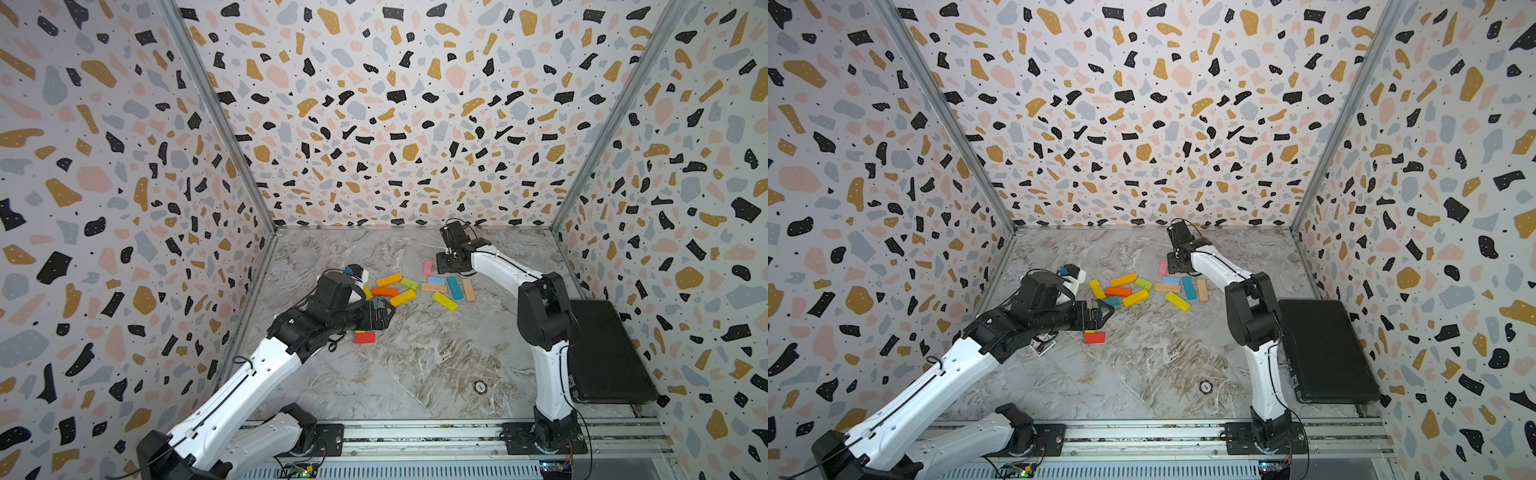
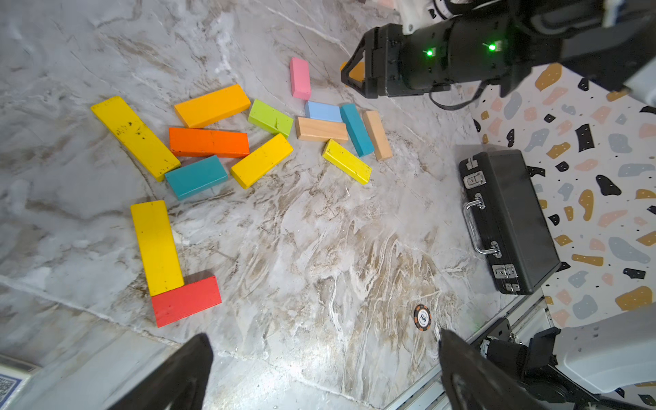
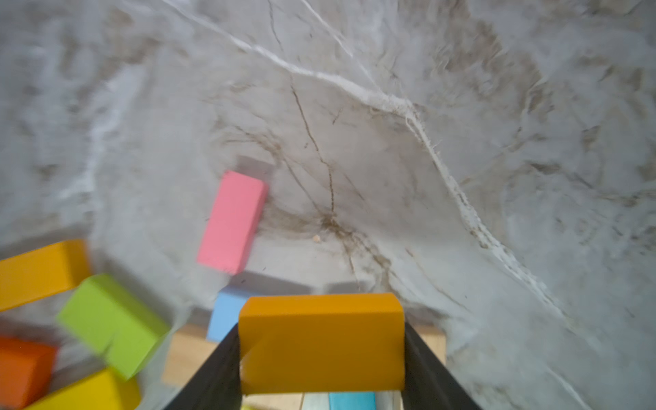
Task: Assemble the letter h with building blocks
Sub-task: Pick up the building block from the center of the board.
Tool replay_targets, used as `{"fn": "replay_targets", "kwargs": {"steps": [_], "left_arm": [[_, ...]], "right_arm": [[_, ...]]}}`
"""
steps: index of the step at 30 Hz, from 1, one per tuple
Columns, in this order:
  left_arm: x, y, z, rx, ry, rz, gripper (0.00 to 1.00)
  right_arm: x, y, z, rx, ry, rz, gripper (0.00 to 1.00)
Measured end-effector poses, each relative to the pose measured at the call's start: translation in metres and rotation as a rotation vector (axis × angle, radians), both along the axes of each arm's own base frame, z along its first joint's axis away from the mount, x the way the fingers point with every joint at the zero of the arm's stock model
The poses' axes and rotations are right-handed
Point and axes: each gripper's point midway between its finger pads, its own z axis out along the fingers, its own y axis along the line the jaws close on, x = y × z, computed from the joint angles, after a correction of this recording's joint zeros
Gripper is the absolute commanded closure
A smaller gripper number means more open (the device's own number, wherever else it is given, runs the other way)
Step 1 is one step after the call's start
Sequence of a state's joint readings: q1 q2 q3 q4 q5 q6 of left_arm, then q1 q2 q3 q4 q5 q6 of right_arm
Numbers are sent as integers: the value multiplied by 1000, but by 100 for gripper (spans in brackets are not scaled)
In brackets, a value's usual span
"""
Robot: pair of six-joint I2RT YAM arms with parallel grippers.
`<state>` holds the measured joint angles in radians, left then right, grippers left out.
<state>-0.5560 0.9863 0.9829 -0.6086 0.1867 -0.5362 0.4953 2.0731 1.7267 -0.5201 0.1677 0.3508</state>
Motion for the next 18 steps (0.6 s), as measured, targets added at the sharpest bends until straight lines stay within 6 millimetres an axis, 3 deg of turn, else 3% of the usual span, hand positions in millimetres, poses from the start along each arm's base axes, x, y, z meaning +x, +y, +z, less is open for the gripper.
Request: {"fn": "replay_targets", "kwargs": {"steps": [3, 6, 8, 12, 18], "left_arm": [[-5, 10, 17, -6, -50, 23, 1], [-12, 18, 34, -20, -99, 39, 1], [-17, 23, 42, -28, -125, 47, 1], [-27, 32, 50, -39, -154, 58, 1], [-35, 37, 54, -45, -162, 59, 1]], "right_arm": [[-40, 20, 35, 54, -56, 37, 49], [-89, 48, 42, 89, -67, 96, 49], [-121, 64, 30, 91, -41, 137, 49], [-184, 92, -12, 57, 51, 197, 49], [-225, 121, -39, 12, 64, 207, 49]]}}
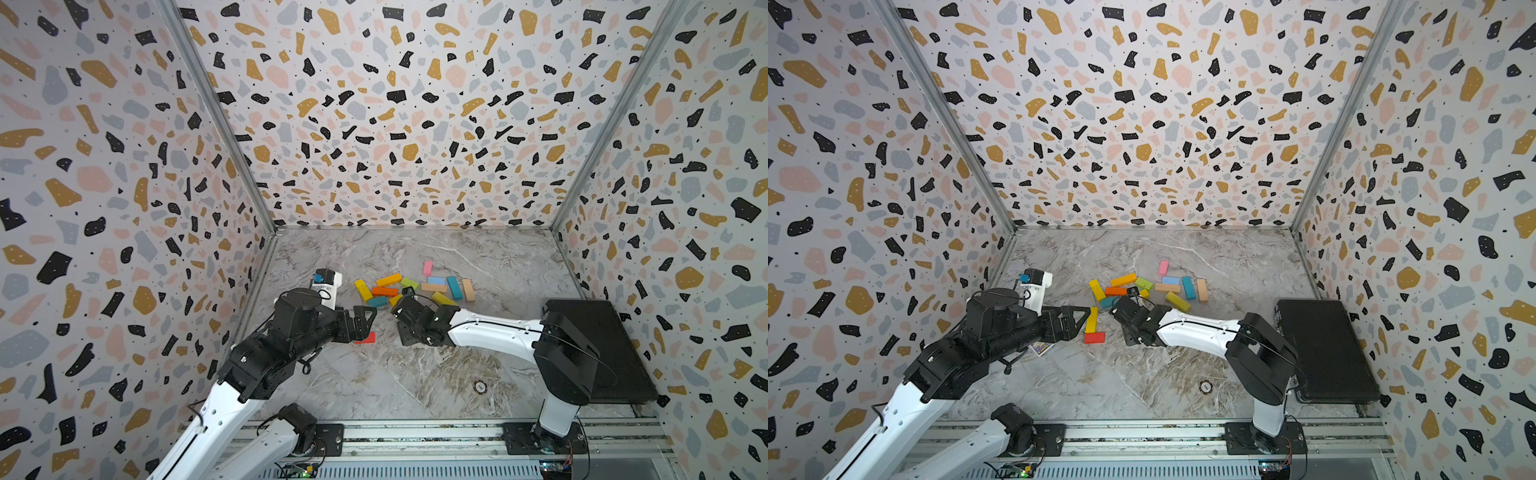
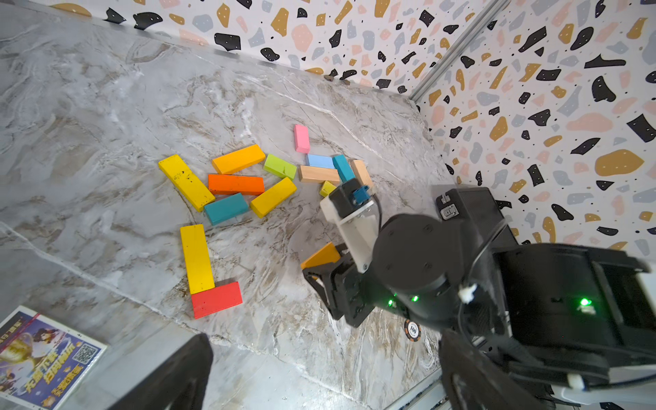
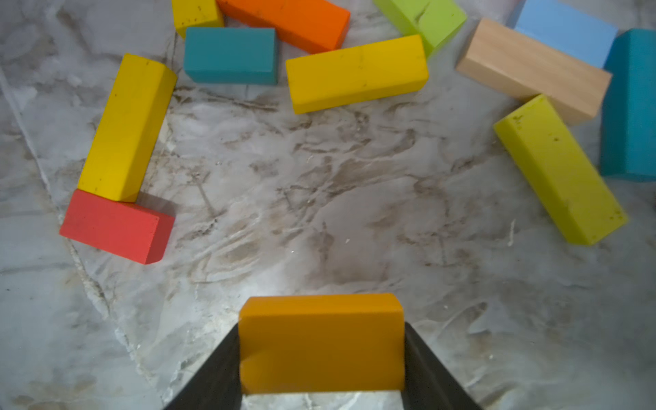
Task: Assemble the letter h with building blocks
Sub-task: Pick up the building block from the center of the board, then place the building block at the center of the board.
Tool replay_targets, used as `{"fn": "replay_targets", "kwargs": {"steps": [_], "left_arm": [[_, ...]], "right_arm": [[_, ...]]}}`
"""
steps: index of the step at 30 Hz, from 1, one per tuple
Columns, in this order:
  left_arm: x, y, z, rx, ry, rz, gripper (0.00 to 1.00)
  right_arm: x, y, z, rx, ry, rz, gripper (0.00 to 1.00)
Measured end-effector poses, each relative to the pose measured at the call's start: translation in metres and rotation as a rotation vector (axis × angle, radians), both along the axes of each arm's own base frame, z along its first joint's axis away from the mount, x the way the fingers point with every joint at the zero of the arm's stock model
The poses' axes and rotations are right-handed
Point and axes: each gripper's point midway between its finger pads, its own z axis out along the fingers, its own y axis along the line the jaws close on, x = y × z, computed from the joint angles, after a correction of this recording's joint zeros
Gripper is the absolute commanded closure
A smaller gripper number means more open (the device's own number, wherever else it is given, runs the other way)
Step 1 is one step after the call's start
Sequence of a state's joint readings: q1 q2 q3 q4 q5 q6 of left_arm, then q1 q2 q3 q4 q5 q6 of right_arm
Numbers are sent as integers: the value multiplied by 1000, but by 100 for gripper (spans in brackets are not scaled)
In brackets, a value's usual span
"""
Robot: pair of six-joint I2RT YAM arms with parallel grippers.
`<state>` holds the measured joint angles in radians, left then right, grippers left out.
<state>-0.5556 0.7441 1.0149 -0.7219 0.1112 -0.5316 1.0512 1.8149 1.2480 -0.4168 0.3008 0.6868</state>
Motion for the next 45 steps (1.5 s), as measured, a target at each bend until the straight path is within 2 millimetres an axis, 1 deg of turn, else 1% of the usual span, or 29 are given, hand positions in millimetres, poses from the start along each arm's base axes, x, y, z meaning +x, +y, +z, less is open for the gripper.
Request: {"fn": "replay_targets", "kwargs": {"steps": [3, 6, 8, 11, 16, 19, 21, 29, 37, 45], "left_arm": [[-2, 1, -1, 4, 6, 0, 1], [-3, 2, -2, 5, 8, 0, 1], [-4, 3, -1, 2, 3, 0, 1], [-5, 3, 0, 0, 0, 0, 1], [-5, 3, 0, 0, -1, 1, 1], [-5, 4, 0, 3, -1, 5, 1], [-5, 5, 0, 5, -1, 8, 1], [-7, 9, -1, 16, 0, 21, 1], [-9, 14, -3, 33, 0, 34, 1], [-9, 16, -4, 43, -7, 34, 1]], "right_arm": [[-12, 11, -16, -20, 11, -9, 48], [-16, 17, -30, -41, 22, -26, 48], [-15, 22, -34, -46, 19, -38, 47], [-11, 29, -33, -43, 4, -61, 46], [-2, 44, -22, -12, -18, -89, 45], [2, 53, -23, 1, -15, -101, 44], [2, 55, -27, 1, -8, -108, 44], [-1, 53, -44, -14, 26, -141, 42], [-3, 55, -48, -1, 51, -165, 41], [-1, 63, -47, 19, 65, -173, 40]]}}
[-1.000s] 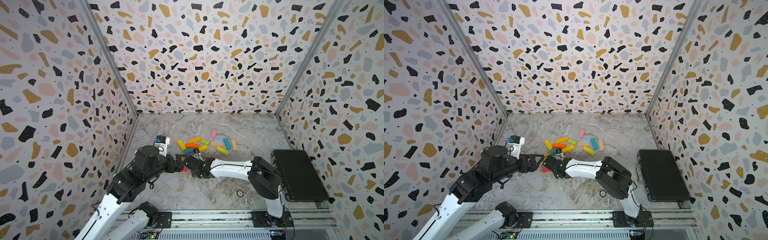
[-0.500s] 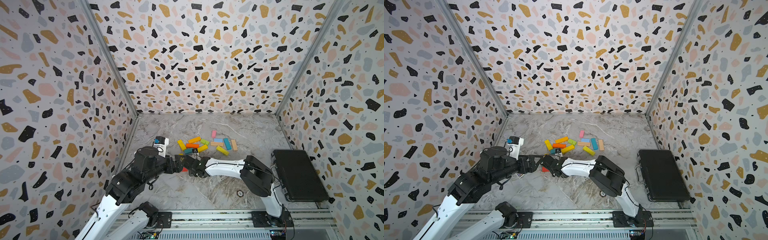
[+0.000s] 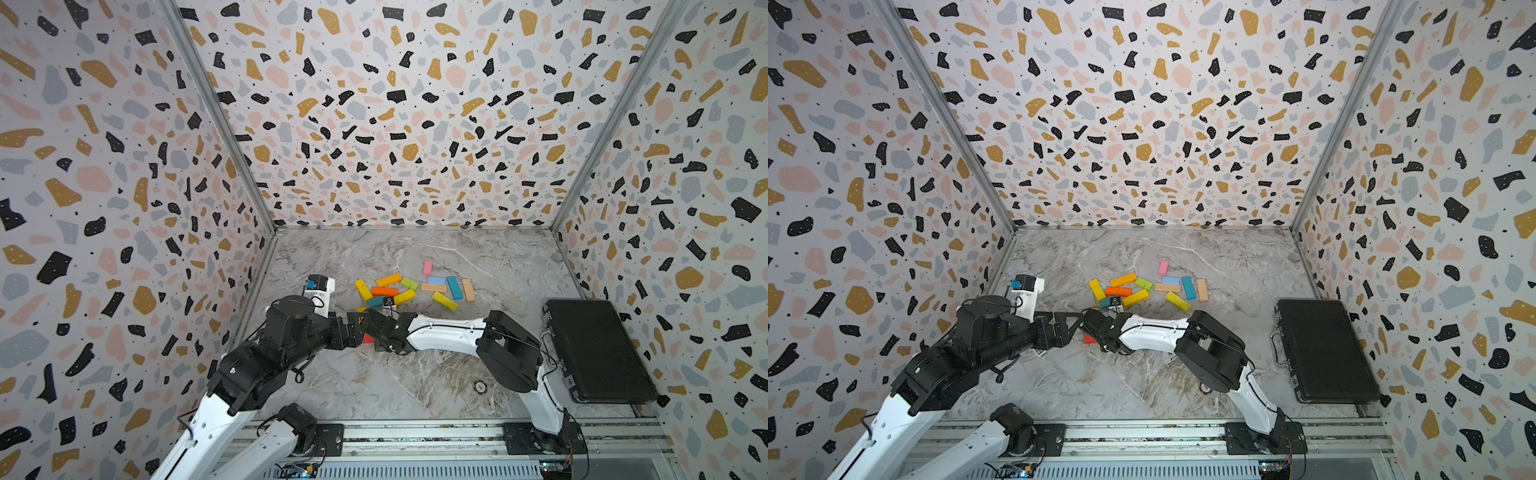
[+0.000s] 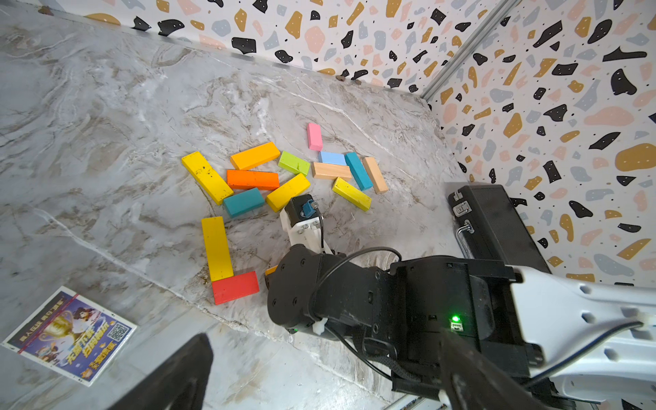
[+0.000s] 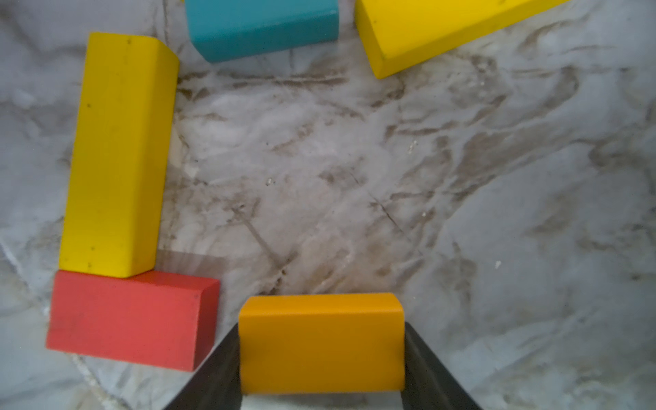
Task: Assemble the letter h with building blocks
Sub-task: Place the building block at the center of the board.
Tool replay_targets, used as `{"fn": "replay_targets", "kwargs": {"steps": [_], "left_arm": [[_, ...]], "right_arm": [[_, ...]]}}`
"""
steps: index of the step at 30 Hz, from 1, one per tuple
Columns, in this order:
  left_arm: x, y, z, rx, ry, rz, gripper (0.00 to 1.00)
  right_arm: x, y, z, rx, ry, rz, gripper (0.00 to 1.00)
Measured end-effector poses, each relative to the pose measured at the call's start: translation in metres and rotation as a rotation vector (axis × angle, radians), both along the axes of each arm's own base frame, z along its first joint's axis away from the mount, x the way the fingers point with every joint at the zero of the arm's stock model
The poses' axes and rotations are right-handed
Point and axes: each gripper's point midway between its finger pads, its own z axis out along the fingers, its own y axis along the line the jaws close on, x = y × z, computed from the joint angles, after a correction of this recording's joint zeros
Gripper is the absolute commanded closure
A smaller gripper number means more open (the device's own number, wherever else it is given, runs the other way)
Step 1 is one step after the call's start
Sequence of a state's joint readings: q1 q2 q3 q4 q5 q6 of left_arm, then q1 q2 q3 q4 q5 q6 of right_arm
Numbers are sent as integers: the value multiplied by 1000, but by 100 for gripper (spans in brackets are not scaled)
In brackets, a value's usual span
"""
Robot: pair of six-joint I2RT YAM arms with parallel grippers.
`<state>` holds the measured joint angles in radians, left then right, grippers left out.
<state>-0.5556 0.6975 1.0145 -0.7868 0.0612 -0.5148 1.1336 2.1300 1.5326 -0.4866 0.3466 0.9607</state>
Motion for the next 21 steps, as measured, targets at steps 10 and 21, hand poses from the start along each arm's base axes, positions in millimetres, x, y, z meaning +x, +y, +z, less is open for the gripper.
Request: {"fn": "replay_targets", "kwargs": {"steps": [10, 21], "left_arm": [[0, 2, -1, 13, -1, 7, 1], [1, 3, -1, 16, -3, 11, 1]], "right_arm": [[1, 2, 0, 20, 12, -17, 28], [3, 3, 1, 29, 3, -21, 23]]}}
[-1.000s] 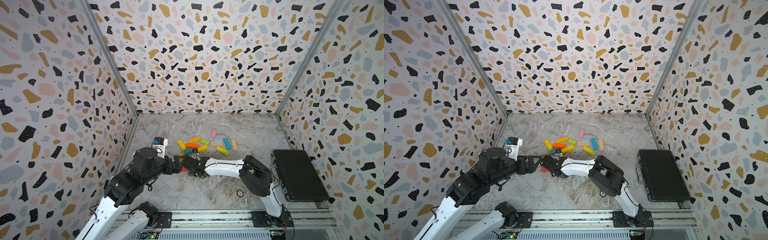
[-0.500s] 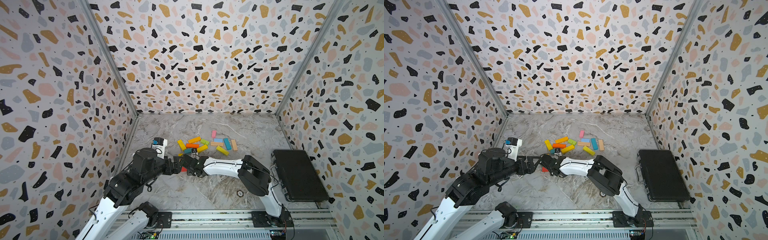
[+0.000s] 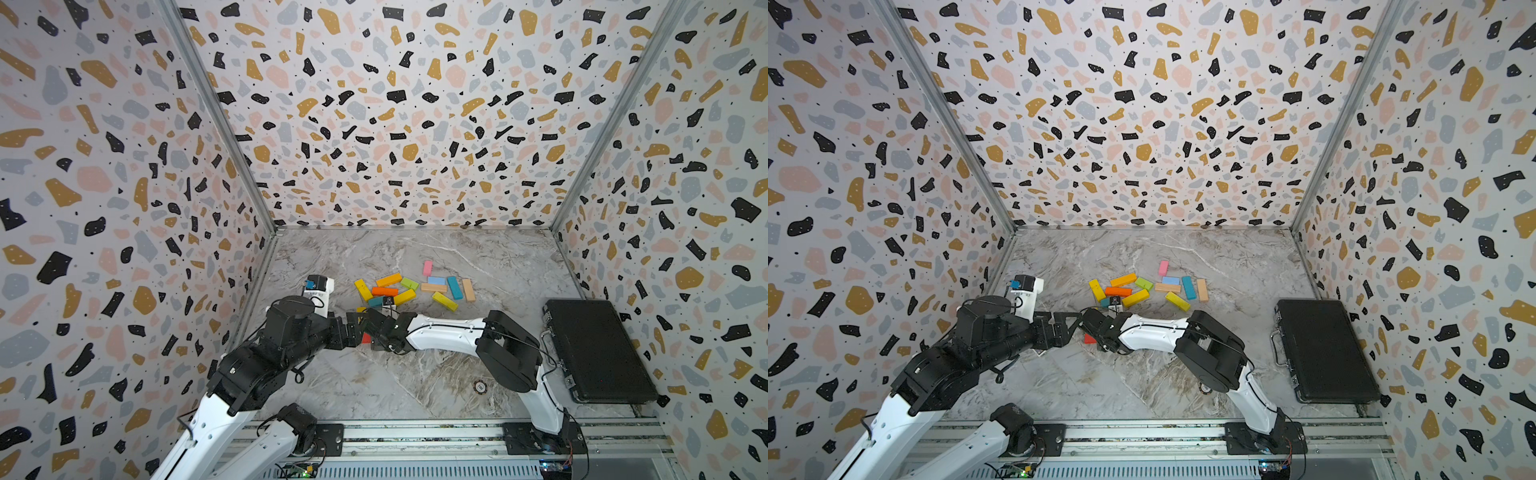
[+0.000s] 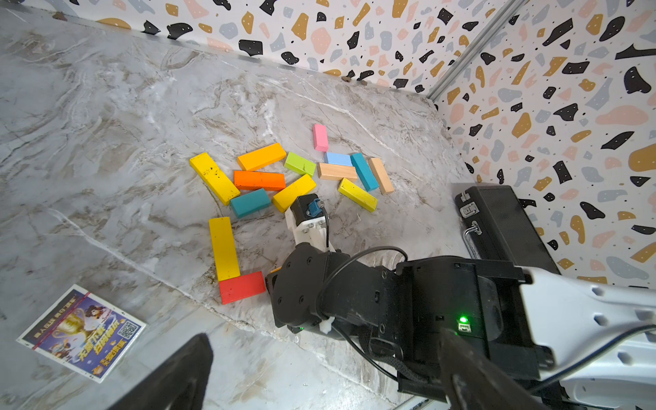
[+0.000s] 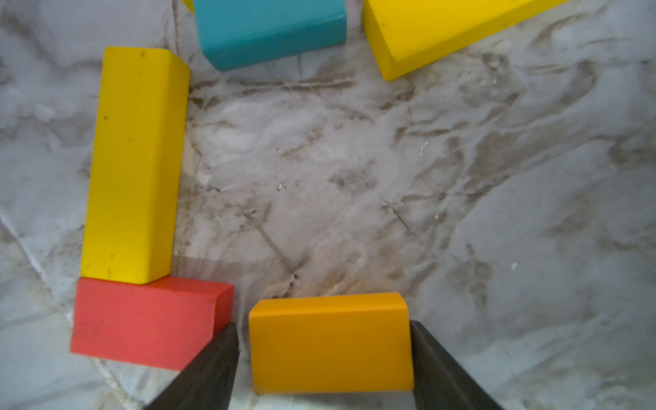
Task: Assemble the letter h with building blocks
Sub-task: Place the building block at the center of the board, then assemble the building block at the center of the board.
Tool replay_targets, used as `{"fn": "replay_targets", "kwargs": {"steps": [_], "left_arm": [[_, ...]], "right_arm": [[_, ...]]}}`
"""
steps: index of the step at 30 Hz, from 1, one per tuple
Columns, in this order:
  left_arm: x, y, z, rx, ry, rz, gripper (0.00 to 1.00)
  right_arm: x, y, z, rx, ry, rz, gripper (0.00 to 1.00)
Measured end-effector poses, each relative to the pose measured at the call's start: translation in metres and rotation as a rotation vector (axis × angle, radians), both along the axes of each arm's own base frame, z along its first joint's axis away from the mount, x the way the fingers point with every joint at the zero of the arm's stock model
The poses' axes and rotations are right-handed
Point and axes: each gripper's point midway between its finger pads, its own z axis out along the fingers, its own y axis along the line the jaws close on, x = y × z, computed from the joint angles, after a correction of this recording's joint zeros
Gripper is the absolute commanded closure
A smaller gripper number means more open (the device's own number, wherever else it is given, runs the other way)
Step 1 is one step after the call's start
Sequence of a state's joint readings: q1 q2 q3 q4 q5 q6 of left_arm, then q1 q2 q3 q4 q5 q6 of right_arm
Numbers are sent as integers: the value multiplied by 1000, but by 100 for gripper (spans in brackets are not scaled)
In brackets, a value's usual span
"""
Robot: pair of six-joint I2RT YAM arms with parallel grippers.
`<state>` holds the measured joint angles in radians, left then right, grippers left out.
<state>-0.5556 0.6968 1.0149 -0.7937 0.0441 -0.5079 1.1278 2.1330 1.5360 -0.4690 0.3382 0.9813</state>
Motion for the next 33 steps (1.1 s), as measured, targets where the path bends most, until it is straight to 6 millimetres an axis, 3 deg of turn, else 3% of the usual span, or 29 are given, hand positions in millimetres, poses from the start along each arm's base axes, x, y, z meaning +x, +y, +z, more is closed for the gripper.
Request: {"fn": "replay_targets", "kwargs": {"steps": [6, 13, 16, 23, 33], "left_arm": [[-1, -1, 1, -5, 0, -5, 1], [-3, 0, 14, -22, -26, -9, 1], [-4, 0, 16, -25, -31, -9, 1], [-4, 0, 16, -24, -32, -9, 1], [-4, 1, 16, -15, -34, -10, 1]], "right_arm": [[2, -12, 9, -11, -49, 14, 18], [5, -32, 75, 54, -168, 56, 16], [11, -44, 87, 47, -189, 79, 16], [31, -87, 37, -51, -50, 127, 17], [15, -81, 1, -119, 31, 262, 18]]}}
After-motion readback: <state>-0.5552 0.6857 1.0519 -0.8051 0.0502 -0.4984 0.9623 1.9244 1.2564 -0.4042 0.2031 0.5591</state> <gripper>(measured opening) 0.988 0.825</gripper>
